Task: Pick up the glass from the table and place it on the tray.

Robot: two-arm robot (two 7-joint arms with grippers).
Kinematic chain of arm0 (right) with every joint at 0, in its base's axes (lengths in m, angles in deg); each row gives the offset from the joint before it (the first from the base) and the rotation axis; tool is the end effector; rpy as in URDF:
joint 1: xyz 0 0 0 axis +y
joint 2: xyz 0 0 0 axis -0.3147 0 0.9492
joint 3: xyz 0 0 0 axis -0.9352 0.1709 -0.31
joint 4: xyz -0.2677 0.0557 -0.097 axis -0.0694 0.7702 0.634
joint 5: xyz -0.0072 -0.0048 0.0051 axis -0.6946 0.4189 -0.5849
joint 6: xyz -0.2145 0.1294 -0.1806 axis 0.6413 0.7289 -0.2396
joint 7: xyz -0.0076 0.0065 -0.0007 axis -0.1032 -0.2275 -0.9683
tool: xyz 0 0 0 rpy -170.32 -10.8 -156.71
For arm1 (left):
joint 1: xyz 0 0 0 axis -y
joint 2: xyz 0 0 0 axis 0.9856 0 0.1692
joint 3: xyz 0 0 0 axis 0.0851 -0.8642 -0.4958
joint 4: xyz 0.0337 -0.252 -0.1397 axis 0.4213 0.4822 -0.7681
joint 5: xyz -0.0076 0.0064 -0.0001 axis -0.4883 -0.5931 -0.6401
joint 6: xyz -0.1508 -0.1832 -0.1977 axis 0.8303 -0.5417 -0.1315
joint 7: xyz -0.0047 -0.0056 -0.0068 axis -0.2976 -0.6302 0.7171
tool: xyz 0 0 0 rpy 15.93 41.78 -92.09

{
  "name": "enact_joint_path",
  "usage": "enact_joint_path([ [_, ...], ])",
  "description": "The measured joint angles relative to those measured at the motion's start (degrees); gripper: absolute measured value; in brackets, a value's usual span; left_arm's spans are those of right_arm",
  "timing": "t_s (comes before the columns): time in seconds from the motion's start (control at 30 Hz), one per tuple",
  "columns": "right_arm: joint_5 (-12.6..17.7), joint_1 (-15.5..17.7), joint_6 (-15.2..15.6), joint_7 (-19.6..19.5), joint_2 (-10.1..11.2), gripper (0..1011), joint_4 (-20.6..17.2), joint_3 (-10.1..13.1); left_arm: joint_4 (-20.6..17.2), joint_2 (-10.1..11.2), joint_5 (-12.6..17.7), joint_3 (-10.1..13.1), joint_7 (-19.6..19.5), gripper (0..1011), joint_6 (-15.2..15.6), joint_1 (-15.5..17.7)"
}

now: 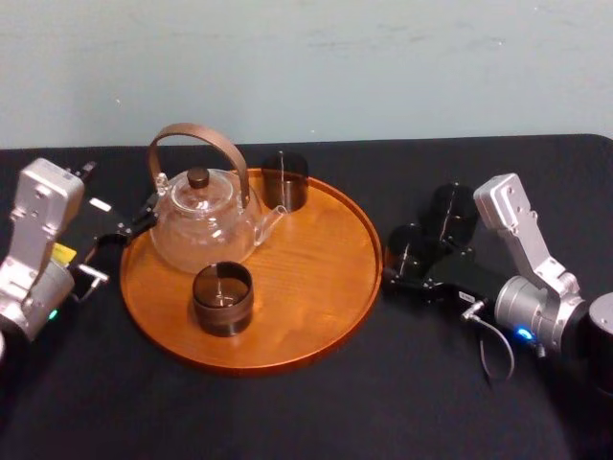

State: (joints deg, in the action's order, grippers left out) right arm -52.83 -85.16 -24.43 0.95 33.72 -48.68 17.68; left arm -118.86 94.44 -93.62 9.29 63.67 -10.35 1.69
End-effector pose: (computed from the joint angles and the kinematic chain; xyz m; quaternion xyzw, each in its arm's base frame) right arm 0.3781 -0.0543 -0.3207 -0.1750 0.0617 -0.4312 0.8830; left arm 0.3581 0.0826 -0.3022 0.1415 -0.1324 0.5799 0.7913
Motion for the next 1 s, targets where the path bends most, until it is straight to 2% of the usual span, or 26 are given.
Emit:
enact_joint_path([
  [0.4, 0.0, 0.2, -0.1, -0.1, 0.0, 1002, -0.1, 0.1, 0.0, 0.0, 0.0, 0.0, 0.0, 1001, 0.0, 0.0],
  [0.6, 0.0, 0.2, -0.1, -0.1, 0.0, 903, -0.1, 0.1, 0.0, 0.0, 0.0, 0.0, 0.0, 1002, 0.0, 0.0],
  [1.0, 0.0, 0.3, -0.2, -0.2, 0.0, 903, -0.2, 0.2, 0.0, 0.0, 0.0, 0.0, 0.0, 1001, 0.0, 0.0],
])
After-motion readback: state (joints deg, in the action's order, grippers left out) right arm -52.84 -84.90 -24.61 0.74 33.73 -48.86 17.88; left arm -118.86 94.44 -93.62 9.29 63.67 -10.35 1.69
